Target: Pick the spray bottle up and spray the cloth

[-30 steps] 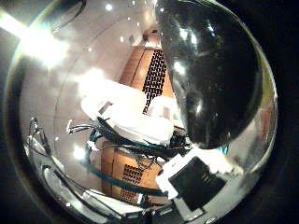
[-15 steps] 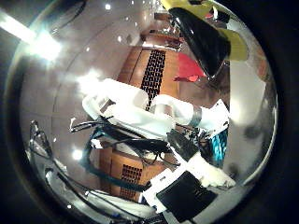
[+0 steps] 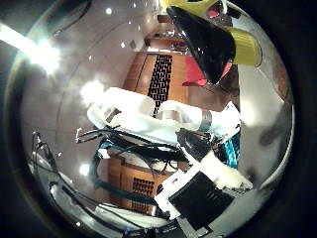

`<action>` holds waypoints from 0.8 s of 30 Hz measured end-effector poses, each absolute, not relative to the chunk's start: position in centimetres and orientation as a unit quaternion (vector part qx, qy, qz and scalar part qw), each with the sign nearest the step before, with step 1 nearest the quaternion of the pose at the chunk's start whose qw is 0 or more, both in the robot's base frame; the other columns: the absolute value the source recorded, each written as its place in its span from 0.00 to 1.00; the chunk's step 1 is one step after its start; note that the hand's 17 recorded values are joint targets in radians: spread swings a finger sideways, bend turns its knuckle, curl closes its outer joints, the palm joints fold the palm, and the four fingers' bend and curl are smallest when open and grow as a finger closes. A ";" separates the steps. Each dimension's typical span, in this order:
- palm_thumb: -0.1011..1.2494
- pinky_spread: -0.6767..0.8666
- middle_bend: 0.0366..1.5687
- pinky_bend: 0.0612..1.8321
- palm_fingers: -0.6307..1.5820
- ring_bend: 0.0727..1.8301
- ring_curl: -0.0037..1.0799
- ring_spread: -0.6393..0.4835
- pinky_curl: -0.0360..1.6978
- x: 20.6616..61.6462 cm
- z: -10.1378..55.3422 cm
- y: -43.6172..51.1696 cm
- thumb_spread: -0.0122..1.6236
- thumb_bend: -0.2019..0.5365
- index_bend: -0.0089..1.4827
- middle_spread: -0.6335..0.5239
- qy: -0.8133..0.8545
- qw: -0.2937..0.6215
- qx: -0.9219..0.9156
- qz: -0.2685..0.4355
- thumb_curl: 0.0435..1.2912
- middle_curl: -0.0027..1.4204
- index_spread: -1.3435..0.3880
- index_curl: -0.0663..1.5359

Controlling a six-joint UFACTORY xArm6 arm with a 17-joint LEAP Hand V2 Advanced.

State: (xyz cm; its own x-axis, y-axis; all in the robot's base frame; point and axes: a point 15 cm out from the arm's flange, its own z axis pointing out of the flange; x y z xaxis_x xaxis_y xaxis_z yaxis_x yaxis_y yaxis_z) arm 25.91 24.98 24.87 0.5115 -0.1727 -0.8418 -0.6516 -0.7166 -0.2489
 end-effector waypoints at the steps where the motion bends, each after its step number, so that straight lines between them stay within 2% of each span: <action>1: 0.59 0.73 0.13 0.21 0.37 0.22 0.25 0.71 0.21 25.6 25.0 25.1 0.62 0.24 0.11 0.63 0.248 0.279 -0.822 0.430 0.27 0.25 0.62 0.22; 12: 0.60 0.72 0.13 0.22 0.37 0.23 0.25 0.70 0.20 24.0 26.7 26.4 0.62 0.24 0.11 0.62 0.226 0.283 -0.817 0.450 0.26 0.25 0.62 0.22; 24: 0.60 0.72 0.12 0.22 0.38 0.23 0.25 0.70 0.19 24.7 25.3 25.8 0.63 0.24 0.11 0.62 0.246 0.283 -0.800 0.468 0.26 0.25 0.63 0.22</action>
